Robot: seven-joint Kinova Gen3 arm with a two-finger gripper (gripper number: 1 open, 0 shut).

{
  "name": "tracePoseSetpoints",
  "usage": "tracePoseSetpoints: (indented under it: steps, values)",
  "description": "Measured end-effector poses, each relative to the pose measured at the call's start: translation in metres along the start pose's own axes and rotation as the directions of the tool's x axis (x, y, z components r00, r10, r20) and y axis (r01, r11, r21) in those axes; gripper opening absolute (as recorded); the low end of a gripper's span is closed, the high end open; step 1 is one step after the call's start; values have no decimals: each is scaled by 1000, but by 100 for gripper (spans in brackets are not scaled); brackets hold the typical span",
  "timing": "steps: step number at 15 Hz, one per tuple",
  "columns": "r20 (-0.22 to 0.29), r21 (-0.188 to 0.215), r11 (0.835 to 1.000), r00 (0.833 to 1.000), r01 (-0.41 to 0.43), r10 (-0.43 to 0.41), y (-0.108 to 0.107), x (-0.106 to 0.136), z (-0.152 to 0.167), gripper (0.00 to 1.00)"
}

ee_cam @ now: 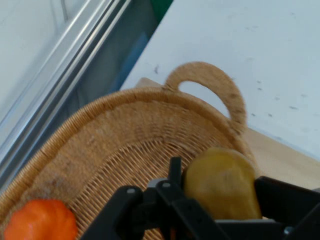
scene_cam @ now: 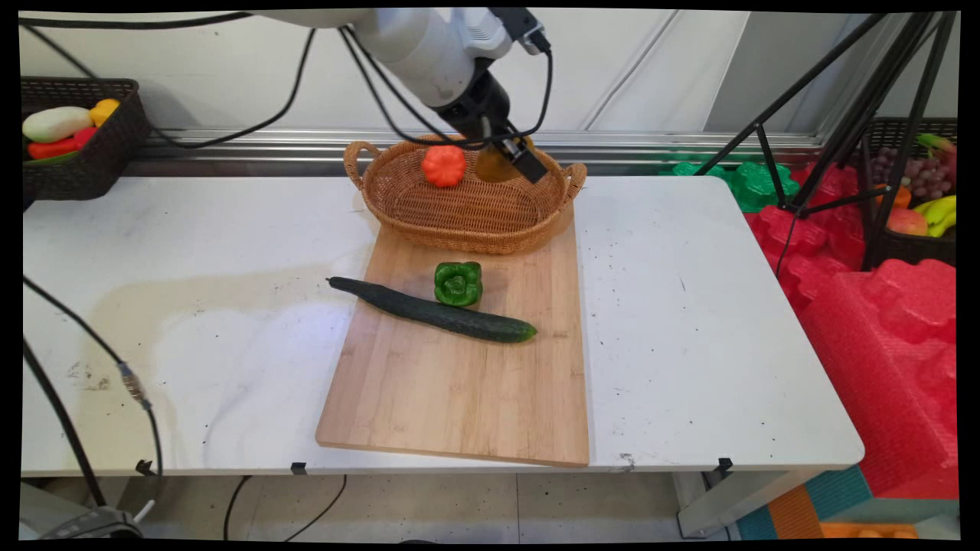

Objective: Place the picked object on the cutting board

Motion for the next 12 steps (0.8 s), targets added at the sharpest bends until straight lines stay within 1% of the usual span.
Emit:
tracePoseSetpoints:
  steps: [3, 6, 9, 12]
  values:
    - [1, -38, 999, 1000, -6, 6, 23, -23, -35, 0]
    - [21, -85, 995, 999, -47, 49, 47, -54, -65, 0]
    - [49, -134, 986, 993, -96, 103, 70, -87, -85, 0]
    - [74, -173, 975, 986, -137, 151, 88, -116, -93, 0]
